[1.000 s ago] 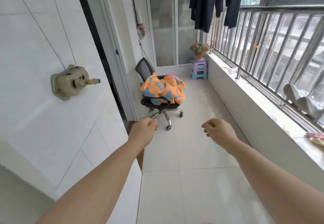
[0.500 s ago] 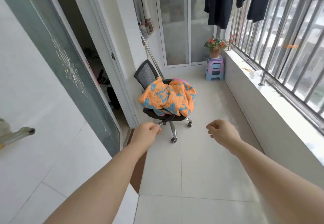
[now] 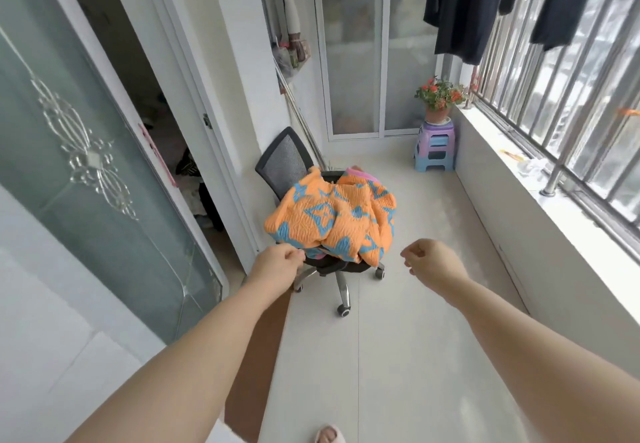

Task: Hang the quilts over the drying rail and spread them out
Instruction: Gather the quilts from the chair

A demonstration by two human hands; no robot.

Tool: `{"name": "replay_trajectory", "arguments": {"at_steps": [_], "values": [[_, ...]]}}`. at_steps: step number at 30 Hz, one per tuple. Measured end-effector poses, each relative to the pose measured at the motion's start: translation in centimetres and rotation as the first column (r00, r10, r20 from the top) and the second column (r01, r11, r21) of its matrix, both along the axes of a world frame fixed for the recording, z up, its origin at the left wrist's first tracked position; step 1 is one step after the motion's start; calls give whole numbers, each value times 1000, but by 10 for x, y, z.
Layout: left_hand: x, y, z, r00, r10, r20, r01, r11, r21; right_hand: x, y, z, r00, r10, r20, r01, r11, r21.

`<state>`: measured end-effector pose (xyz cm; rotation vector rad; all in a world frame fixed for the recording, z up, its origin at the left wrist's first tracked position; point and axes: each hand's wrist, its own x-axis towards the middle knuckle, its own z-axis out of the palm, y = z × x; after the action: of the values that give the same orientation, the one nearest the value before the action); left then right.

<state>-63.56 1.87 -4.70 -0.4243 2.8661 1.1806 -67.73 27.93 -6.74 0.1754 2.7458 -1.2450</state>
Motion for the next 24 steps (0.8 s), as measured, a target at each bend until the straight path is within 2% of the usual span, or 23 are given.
{"name": "replay_trajectory", "arguments": {"at_steps": [5, 8, 15, 21, 24], "values": [[-103, -42, -10, 999, -17, 42, 19, 999, -45, -88, -27, 4, 1000, -26, 13, 25, 998, 61], [-154, -60, -15, 998, -24, 61, 29, 996, -79, -134, -43, 2, 998, -60, 16, 59, 997, 45], [-233, -87, -33, 995, -28, 98, 39, 994, -107, -210, -76, -25, 993, -48, 108, 38, 995, 91], [-296, -107, -52, 985, 17, 171, 8, 990, -144, -296, -103, -50, 984, 22, 174, -48, 988, 146], [-335, -119, -61, 977, 55, 205, -22, 988, -156, -341, -114, -68, 969, 89, 231, -120, 985, 124]]}}
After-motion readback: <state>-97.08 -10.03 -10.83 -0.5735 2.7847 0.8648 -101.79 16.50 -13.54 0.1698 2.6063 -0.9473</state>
